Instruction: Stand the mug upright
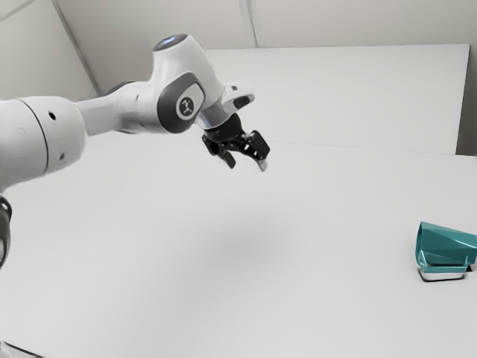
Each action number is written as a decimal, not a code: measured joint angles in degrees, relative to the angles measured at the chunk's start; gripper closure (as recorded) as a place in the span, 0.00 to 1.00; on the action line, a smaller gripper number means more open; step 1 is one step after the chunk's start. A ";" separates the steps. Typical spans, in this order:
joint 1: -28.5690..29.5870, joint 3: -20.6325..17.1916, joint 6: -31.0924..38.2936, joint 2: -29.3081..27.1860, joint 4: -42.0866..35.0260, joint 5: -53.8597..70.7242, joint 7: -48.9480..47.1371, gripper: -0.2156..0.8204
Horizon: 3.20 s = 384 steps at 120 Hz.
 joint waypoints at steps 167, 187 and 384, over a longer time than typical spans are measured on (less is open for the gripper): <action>-23.09 -4.74 35.74 34.12 20.22 -27.90 -6.86 0.27; -24.33 -4.75 37.20 34.65 20.88 -27.74 -7.24 0.42; 24.66 -14.44 0.14 0.81 -2.05 15.28 -12.08 0.97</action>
